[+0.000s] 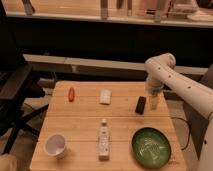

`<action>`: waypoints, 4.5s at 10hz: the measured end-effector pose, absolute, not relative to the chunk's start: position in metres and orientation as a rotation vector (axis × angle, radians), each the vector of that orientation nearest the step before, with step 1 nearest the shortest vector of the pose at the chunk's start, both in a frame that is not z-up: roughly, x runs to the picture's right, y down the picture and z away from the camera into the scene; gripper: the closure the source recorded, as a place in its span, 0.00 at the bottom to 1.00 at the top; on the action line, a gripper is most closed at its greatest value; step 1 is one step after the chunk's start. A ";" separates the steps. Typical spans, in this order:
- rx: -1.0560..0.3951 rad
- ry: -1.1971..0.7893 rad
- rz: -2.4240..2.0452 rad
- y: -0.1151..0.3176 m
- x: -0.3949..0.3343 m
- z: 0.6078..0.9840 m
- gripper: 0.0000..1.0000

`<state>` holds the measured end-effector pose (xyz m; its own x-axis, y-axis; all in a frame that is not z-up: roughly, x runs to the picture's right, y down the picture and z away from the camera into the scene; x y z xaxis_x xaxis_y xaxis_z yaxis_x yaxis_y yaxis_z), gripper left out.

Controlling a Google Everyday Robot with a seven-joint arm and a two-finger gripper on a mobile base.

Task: Push the eraser across the table

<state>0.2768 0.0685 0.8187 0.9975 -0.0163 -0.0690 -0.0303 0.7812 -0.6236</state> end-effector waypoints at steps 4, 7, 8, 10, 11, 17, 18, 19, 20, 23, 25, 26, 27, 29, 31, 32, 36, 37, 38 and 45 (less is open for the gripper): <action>-0.682 0.071 0.013 0.073 0.279 0.822 0.20; -0.686 0.070 0.016 0.075 0.279 0.824 0.20; -0.688 0.069 0.017 0.076 0.280 0.825 0.20; -0.692 0.068 0.017 0.079 0.280 0.826 0.20; -0.693 0.068 0.017 0.079 0.280 0.826 0.20; -0.703 0.069 0.026 0.086 0.283 0.831 0.20; -0.705 0.069 0.024 0.087 0.283 0.831 0.20; -0.707 0.071 0.022 0.089 0.284 0.832 0.20; -0.707 0.071 0.022 0.090 0.284 0.832 0.20; -0.710 0.071 0.024 0.093 0.285 0.836 0.20; -0.713 0.071 0.021 0.096 0.285 0.838 0.20; -0.714 0.072 0.019 0.097 0.285 0.839 0.20; -0.715 0.072 0.018 0.098 0.285 0.839 0.20; -0.718 0.073 0.013 0.100 0.284 0.842 0.20; -0.721 0.073 0.010 0.102 0.283 0.844 0.20; -0.723 0.073 0.005 0.104 0.282 0.845 0.20; -0.728 0.073 -0.005 0.107 0.283 0.849 0.21; -0.731 0.072 -0.009 0.110 0.283 0.849 0.26; -0.732 0.071 -0.013 0.111 0.282 0.850 0.36; -0.733 0.062 -0.028 0.120 0.280 0.852 0.93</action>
